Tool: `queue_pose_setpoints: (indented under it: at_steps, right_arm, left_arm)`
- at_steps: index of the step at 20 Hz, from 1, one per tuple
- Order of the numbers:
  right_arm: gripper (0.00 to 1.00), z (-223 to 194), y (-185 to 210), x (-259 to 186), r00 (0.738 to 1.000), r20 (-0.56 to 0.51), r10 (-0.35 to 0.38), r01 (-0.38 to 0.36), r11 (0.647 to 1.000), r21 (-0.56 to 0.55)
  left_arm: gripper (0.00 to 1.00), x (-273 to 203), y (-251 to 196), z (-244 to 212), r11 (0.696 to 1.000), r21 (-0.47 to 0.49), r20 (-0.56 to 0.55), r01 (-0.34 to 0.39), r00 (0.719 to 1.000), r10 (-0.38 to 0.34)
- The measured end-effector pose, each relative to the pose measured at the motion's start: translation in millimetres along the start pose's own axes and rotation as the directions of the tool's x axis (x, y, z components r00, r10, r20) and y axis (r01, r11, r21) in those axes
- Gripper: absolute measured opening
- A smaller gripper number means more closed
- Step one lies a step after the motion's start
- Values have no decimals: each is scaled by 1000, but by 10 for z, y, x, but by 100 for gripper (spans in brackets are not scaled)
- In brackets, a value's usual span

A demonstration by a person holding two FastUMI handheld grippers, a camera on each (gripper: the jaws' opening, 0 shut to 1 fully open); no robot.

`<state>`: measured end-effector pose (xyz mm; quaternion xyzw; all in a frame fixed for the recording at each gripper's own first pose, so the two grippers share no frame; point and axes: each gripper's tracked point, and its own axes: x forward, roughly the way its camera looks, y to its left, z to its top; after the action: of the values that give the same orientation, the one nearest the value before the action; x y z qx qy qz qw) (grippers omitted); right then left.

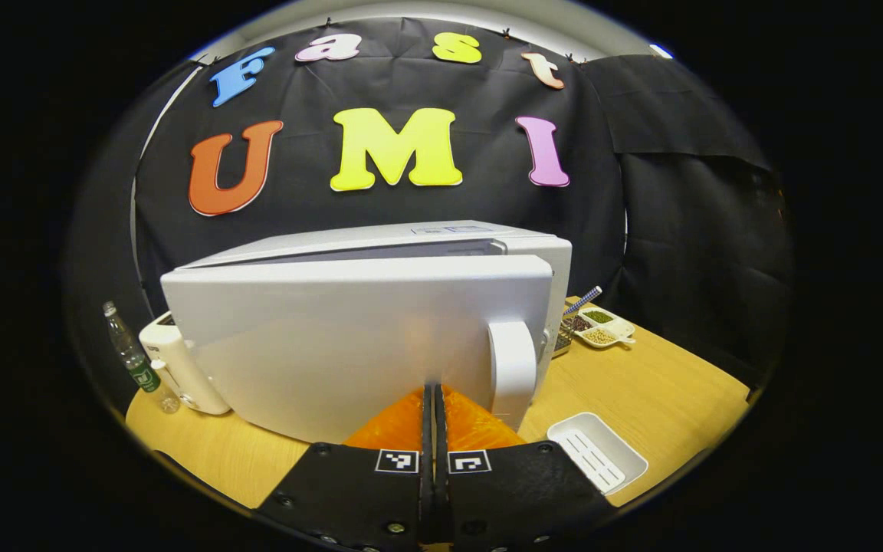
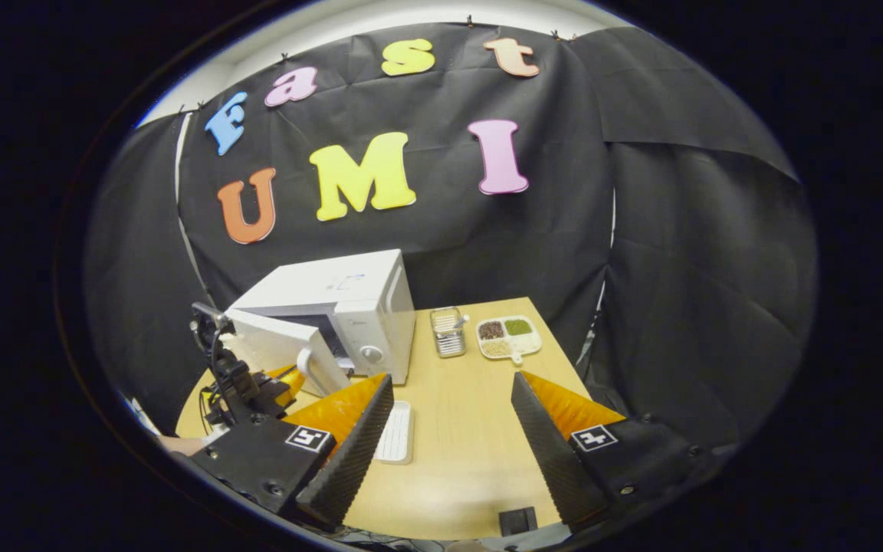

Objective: Open the microwave oven with the left hand, put the food in, and close the microwave oven.

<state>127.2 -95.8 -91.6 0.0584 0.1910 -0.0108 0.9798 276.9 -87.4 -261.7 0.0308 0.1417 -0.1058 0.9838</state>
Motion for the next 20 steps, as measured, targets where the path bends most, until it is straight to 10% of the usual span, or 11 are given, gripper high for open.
queue_pose_setpoints:
  at_steps: [20]
  right_arm:
    - [99, -54, -165, 137, 999, -37, 12, -12, 1000, 5]
  left_arm:
    - [0, 365, 82, 126, 996, -42, -28, -77, 997, 76]
